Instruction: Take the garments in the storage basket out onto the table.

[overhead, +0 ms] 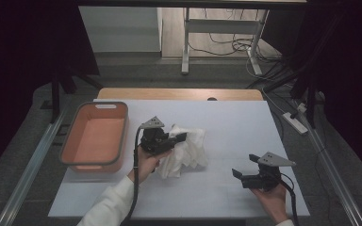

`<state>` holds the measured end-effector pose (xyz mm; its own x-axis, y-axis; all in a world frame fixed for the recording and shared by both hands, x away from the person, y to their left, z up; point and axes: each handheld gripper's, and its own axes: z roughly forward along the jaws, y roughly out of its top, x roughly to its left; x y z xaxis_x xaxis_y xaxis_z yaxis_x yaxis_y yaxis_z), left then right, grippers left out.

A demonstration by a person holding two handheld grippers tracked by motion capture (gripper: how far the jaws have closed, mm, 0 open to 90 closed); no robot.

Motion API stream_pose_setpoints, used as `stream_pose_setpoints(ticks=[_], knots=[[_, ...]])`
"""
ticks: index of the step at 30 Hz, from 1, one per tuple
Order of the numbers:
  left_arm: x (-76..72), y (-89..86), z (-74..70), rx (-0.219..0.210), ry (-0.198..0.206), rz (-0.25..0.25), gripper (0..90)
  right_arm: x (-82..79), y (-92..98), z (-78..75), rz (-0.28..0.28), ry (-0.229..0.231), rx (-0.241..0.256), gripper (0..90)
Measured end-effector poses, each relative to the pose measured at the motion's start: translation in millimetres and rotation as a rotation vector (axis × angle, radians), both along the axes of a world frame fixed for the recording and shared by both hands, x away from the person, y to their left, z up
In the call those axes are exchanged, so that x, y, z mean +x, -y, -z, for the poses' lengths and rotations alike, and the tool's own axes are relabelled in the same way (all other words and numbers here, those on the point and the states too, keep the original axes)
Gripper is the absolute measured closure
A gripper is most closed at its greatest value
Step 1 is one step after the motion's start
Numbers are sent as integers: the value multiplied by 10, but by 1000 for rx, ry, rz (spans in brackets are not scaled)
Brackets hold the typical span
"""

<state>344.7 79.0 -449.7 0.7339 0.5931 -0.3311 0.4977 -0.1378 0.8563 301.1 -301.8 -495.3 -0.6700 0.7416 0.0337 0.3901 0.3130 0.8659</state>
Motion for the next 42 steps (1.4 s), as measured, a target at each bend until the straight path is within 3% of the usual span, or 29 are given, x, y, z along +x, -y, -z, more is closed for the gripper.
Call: stream_pose_setpoints(ticks=[10,21,30,32,38,40,42], knots=[[65,73,181,70,-22,-2,793,-11,21,1,3,2,6,65],[143,190,549,161,-111,7,781,-6,28,2,2,-2,6,65],[135,200,544,172,-101,16,738,-1,49,-1,7,0,15,65],[130,201,529,173,-94,21,670,4,48,0,9,-1,15,65],[64,210,443,215,-49,22,218,23,33,-1,9,-2,17,65],[37,198,381,237,-22,32,152,26,35,-4,12,-3,22,65],[16,160,308,233,2,40,132,28,43,-5,13,0,21,65]])
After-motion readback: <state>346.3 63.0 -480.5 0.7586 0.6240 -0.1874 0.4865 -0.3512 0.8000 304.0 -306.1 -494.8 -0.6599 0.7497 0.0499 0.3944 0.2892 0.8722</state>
